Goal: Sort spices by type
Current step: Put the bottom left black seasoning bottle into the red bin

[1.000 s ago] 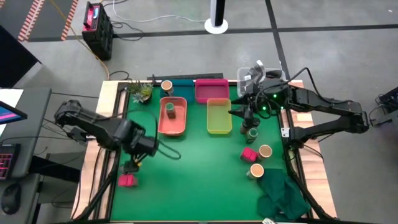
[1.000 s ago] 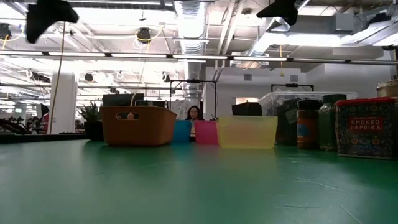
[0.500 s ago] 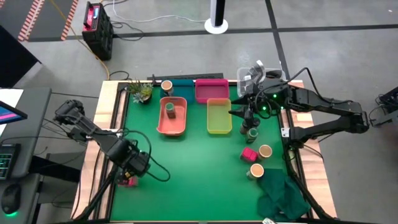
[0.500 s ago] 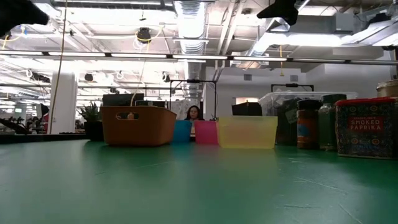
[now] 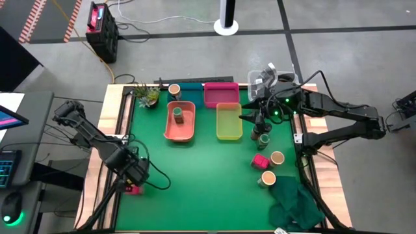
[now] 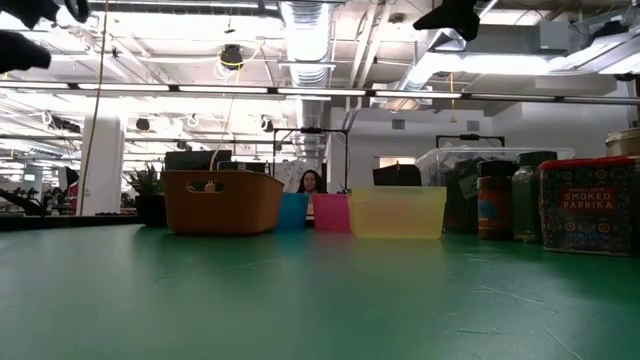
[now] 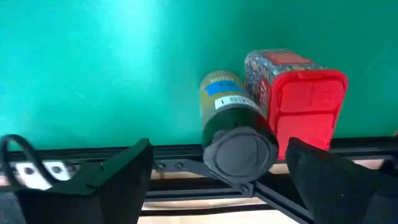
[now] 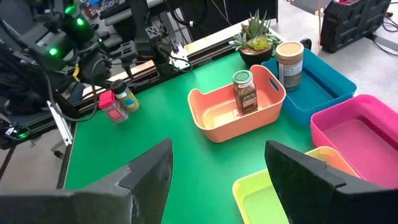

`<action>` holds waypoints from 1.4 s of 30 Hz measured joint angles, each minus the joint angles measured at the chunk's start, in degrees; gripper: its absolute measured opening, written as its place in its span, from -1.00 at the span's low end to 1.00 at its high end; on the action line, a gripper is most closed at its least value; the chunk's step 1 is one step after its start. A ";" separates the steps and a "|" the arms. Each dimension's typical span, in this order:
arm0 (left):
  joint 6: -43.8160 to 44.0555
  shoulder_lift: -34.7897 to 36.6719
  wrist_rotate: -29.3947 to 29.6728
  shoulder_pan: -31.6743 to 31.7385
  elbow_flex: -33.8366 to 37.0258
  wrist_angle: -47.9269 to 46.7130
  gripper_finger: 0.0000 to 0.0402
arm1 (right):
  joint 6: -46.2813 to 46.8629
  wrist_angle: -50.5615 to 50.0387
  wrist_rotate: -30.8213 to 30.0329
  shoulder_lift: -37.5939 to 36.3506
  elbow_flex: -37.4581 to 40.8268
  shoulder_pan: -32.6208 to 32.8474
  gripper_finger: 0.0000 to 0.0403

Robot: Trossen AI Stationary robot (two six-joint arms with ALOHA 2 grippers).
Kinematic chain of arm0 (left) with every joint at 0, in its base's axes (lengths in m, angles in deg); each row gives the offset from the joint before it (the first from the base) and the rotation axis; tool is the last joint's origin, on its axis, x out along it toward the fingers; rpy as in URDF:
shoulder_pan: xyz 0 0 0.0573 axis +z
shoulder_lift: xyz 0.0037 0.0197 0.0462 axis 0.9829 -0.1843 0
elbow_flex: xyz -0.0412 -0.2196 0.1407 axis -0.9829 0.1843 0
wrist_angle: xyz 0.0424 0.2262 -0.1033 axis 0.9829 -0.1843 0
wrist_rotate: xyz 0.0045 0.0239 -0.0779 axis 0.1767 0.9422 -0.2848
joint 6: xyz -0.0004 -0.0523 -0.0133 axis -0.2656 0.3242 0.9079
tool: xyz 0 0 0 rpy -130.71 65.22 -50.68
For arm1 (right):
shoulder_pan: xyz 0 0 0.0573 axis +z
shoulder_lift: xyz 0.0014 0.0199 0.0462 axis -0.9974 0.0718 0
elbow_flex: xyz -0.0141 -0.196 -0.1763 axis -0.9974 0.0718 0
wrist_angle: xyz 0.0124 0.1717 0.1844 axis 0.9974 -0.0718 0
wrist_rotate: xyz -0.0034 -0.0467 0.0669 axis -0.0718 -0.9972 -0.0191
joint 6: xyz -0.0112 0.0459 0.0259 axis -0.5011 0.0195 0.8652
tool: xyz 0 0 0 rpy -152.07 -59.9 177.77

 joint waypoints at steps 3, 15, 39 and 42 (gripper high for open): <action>1.15 2.37 -0.16 -0.02 1.86 0.81 0.74 | 0.34 0.00 -0.10 0.00 0.00 0.00 0.40; -7.42 3.71 -0.99 0.00 2.30 3.58 0.74 | 0.50 -0.02 -1.56 0.00 0.00 -0.06 0.40; -9.22 3.70 -3.81 -1.53 6.91 6.81 0.53 | 0.51 0.03 -2.69 0.00 0.00 -0.13 0.40; -9.18 3.72 -3.62 -1.53 6.91 8.21 0.48 | 0.77 0.03 -2.69 0.00 0.00 -0.13 0.40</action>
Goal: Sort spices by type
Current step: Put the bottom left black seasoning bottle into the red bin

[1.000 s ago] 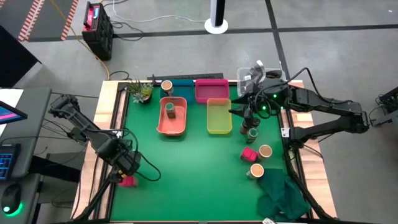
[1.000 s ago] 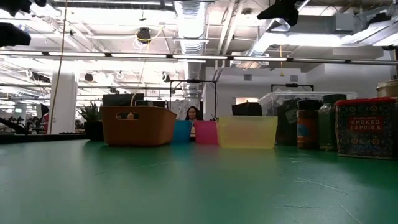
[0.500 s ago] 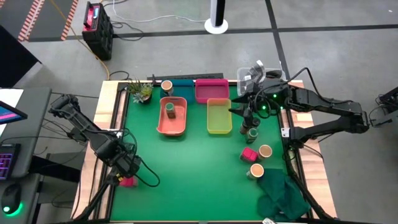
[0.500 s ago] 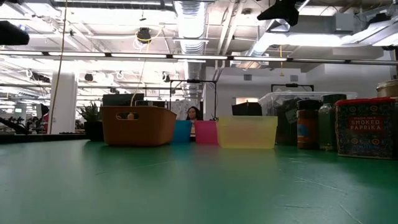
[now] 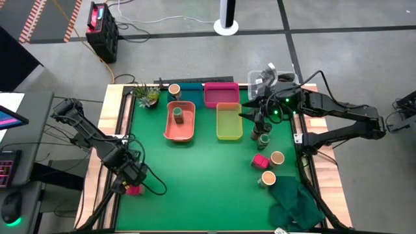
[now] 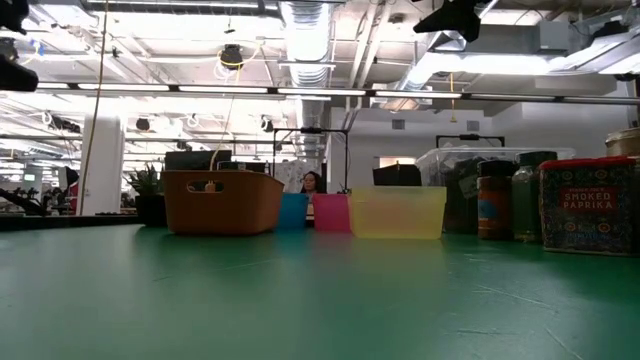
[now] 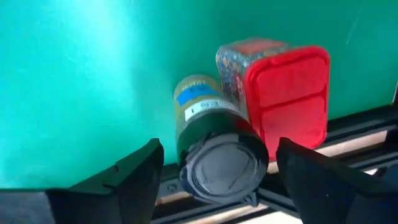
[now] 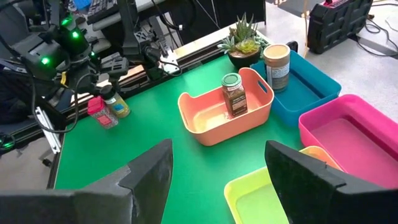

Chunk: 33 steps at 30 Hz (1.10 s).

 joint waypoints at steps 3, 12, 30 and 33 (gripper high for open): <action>0.17 0.00 0.67 0.00 0.00 0.20 0.40 | 0.04 0.00 0.01 0.00 0.00 0.00 0.40; 2.15 0.04 0.94 0.02 -0.02 0.15 -0.03 | 0.17 0.00 -0.07 0.00 0.00 0.00 0.40; -3.28 -0.67 3.24 17.92 -5.17 -2.09 -0.03 | 0.14 0.22 -0.18 0.00 0.00 0.00 0.40; -9.43 -3.40 2.49 24.93 -9.06 -1.94 -0.03 | 0.25 0.20 -0.18 0.00 0.00 0.00 0.40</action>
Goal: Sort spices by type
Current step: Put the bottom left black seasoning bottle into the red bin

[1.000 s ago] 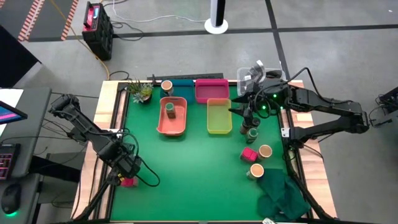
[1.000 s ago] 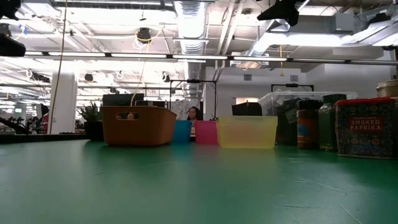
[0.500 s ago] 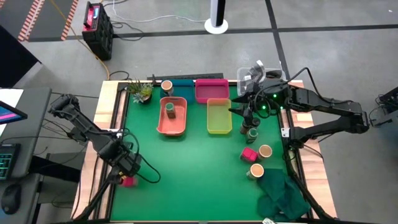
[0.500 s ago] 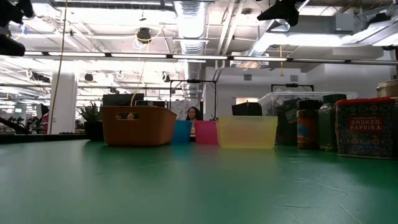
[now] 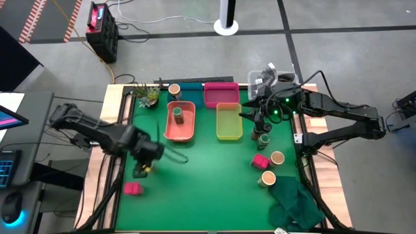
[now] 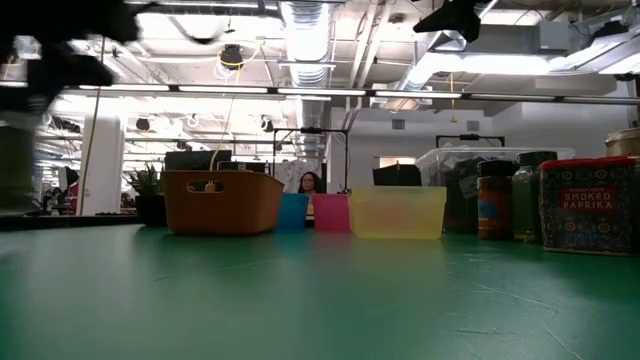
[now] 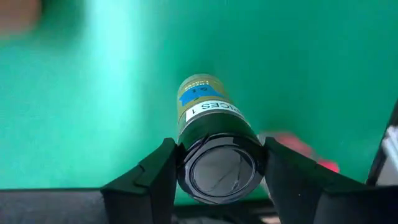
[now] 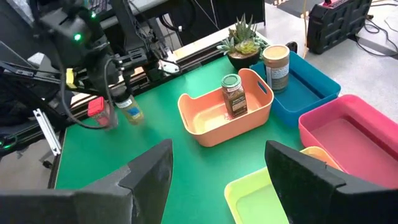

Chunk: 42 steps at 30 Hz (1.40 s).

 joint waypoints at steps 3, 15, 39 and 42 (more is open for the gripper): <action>-7.21 -5.00 -1.98 5.76 -5.62 -0.23 -0.03 | 0.65 -0.52 0.00 0.00 0.00 0.01 0.40; -25.91 -33.15 -1.58 21.85 -41.92 -6.88 -0.03 | 10.79 -14.71 0.01 -0.02 0.00 0.78 0.40; -17.56 -50.13 3.00 43.30 -62.34 17.31 -0.01 | 22.69 -24.92 -2.50 0.04 0.39 6.20 0.40; -15.43 -50.02 3.13 45.09 -62.30 20.96 -0.01 | 22.99 -24.84 -2.54 0.04 0.39 6.19 0.40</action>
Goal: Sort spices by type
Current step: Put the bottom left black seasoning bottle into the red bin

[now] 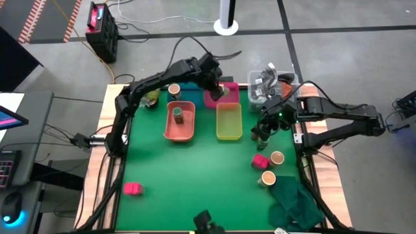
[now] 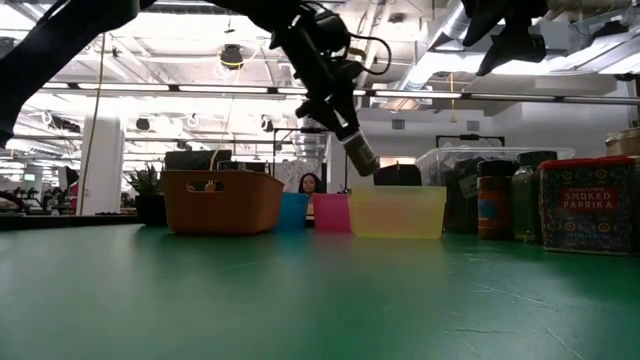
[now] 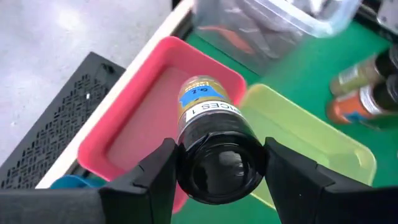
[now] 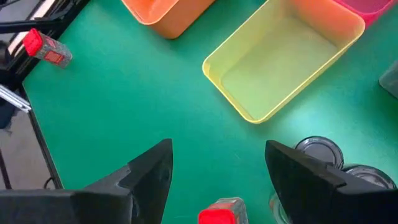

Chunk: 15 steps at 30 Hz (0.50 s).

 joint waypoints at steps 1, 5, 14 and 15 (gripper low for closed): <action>0.55 0.00 0.00 0.55 0.02 0.38 -0.01 | 0.01 0.16 0.00 0.00 0.00 0.00 0.40; 1.13 -0.81 0.04 2.50 0.04 1.01 -0.01 | 0.13 1.67 -0.08 0.00 0.00 -0.04 0.40; 3.75 -6.57 -2.34 3.93 -3.23 0.22 -0.01 | 0.51 3.79 -0.52 0.00 0.00 -0.13 0.40; 3.78 -7.09 -2.54 3.94 -4.61 -0.30 -0.01 | 0.62 3.76 -0.58 0.00 0.00 -0.13 0.40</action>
